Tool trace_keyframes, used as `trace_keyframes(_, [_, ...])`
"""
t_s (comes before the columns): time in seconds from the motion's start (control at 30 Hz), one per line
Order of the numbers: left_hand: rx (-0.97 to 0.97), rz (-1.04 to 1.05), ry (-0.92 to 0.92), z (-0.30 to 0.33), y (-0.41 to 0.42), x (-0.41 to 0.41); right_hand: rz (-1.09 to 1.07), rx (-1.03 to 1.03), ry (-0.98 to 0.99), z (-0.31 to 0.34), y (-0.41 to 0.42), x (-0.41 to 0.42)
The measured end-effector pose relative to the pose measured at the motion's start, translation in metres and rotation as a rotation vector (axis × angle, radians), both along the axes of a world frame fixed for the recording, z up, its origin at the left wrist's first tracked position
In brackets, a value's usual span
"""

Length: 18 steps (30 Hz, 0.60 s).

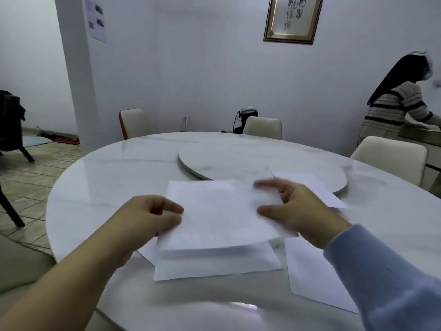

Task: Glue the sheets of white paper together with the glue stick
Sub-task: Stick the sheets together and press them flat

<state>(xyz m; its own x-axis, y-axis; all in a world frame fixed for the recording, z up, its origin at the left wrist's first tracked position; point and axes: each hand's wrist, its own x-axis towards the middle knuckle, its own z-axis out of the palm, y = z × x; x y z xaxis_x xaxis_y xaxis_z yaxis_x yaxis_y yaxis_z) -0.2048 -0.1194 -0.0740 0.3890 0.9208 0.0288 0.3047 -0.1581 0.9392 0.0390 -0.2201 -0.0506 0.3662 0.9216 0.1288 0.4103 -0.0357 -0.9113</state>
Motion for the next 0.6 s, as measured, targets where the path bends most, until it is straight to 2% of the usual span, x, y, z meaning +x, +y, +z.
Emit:
trace_keyframes(0.07, [0.017, 0.001, 0.069, -0.012, 0.002, -0.002, -0.044, -0.129, -0.114, -0.018, 0.005, -0.001])
trace_keyframes(0.2, [0.072, 0.022, 0.17, -0.024, 0.003, -0.004, -0.056, -0.225, -0.058, -0.033, 0.013, 0.002])
trace_keyframes(0.3, [0.135, 0.009, 0.229, -0.029, 0.005, -0.005, -0.019, -0.304, -0.136, -0.035, 0.013, 0.004])
trace_keyframes(0.6, [0.276, -0.001, 0.351, -0.038, 0.009, -0.006, 0.0, -0.332, -0.357, -0.04, 0.016, 0.006])
